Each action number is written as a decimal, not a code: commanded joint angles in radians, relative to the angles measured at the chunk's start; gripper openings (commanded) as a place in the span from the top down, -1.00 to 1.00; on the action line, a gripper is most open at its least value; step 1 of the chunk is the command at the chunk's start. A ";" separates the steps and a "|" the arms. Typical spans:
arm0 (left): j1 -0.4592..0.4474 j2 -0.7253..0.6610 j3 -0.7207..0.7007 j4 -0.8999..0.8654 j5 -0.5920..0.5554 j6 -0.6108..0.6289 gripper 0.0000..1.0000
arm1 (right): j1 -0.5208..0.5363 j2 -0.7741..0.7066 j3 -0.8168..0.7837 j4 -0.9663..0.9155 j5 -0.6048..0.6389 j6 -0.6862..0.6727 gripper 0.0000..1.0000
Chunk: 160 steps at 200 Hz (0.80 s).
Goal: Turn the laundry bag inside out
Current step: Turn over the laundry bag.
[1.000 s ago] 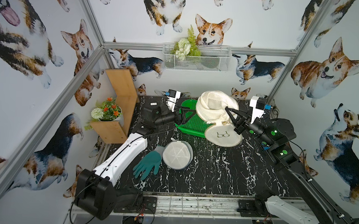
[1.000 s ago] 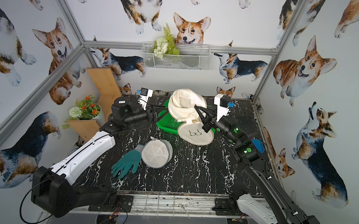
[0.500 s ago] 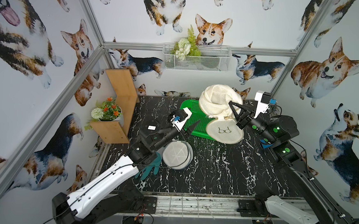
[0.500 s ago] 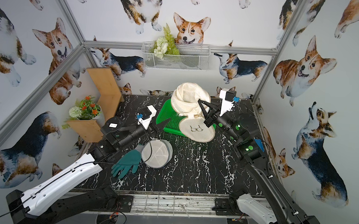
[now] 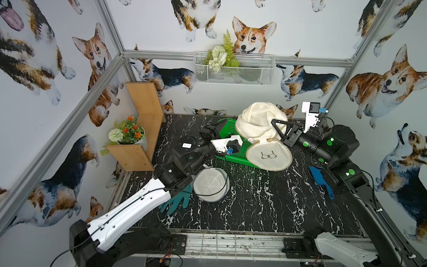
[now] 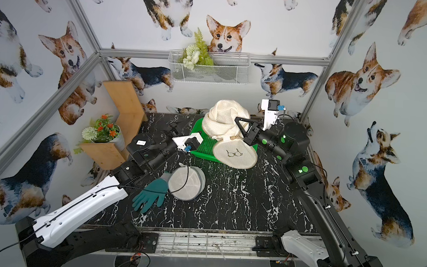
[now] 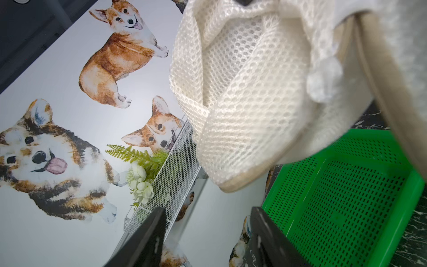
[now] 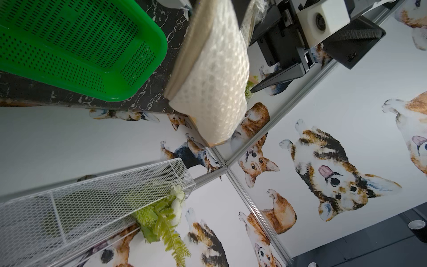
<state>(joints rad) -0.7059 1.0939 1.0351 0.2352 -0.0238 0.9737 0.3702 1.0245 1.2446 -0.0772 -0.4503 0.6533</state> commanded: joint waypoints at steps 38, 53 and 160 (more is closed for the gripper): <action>-0.005 0.036 0.036 0.090 0.058 0.063 -0.01 | -0.001 0.022 0.048 -0.090 -0.048 0.087 1.00; -0.005 0.039 0.040 0.090 0.074 0.061 0.21 | -0.001 0.029 0.055 -0.092 -0.048 0.103 1.00; -0.007 0.028 -0.067 0.039 0.073 -0.008 1.00 | -0.069 0.050 0.067 0.186 -0.047 0.404 1.00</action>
<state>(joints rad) -0.7132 1.1267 1.0016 0.2642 0.0494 1.0309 0.3149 1.0737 1.2980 -0.0559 -0.5091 0.9668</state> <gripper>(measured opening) 0.074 0.095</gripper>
